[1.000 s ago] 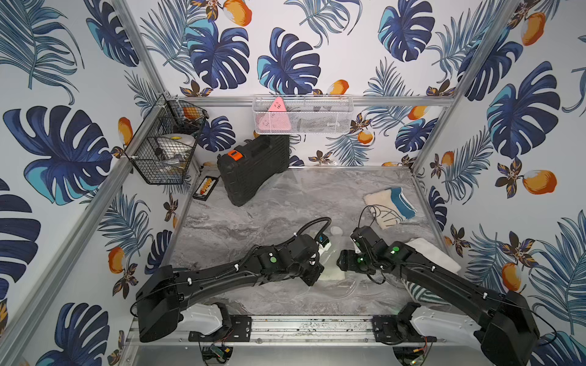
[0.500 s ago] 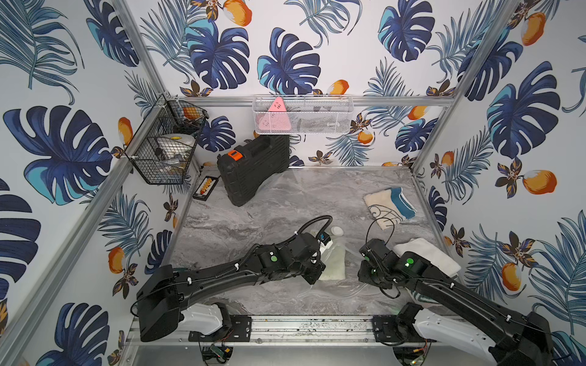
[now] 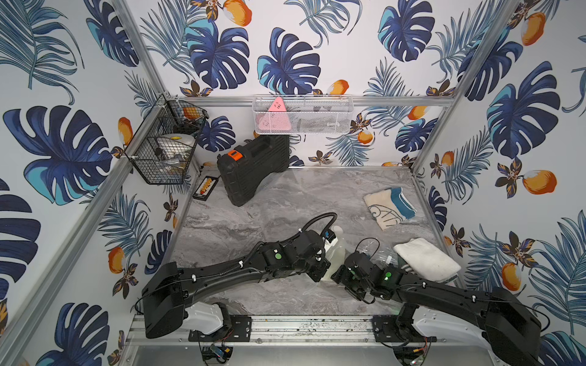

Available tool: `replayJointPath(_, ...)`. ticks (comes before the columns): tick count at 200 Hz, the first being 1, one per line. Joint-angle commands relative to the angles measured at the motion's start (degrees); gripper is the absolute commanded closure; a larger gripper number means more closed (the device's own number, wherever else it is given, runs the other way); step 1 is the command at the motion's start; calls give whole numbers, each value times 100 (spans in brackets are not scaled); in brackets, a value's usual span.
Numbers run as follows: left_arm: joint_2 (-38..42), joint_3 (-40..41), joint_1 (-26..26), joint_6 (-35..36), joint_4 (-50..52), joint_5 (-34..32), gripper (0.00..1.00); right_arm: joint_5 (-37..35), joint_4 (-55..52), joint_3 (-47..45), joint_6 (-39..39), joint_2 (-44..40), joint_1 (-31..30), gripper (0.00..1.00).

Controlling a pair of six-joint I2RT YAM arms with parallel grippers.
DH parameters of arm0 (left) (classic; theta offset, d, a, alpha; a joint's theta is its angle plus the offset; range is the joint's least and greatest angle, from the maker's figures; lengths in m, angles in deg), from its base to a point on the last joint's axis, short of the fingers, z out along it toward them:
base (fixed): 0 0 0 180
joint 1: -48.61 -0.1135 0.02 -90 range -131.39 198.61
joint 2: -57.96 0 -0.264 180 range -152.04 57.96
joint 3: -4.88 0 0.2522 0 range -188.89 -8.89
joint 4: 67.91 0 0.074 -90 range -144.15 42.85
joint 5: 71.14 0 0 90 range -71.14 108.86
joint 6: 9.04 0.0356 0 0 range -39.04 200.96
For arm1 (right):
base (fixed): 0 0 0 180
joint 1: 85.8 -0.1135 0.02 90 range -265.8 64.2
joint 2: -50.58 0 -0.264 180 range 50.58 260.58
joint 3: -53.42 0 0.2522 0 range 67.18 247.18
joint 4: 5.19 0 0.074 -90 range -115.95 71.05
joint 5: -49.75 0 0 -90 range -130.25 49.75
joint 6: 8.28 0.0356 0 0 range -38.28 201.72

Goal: Place the folded towel into the vacuum bag
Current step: Place the towel in the vacuum bag.

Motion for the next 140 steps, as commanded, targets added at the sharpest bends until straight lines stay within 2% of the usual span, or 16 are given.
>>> replayJointPath(1,90,58,6,155,6,-49,100,-323,1449,-143,610,335,-90,29)
replayJointPath(28,184,216,6,112,-49,-35,100,-924,1982,-48,762,605,-340,34)
replayJointPath(58,233,290,5,94,-80,-6,100,-1435,1766,246,819,816,-479,37)
replayJointPath(88,275,312,-12,146,-7,-215,100,-1740,2219,212,1042,1318,-444,45)
replayJointPath(106,264,311,-29,156,31,-260,100,-1726,2198,420,983,1677,-422,54)
replayJointPath(121,275,337,-55,164,29,-262,100,-1593,2375,454,881,1908,-378,66)
replayJointPath(140,290,360,-98,173,-17,-236,100,-1325,2488,453,397,1922,-228,80)
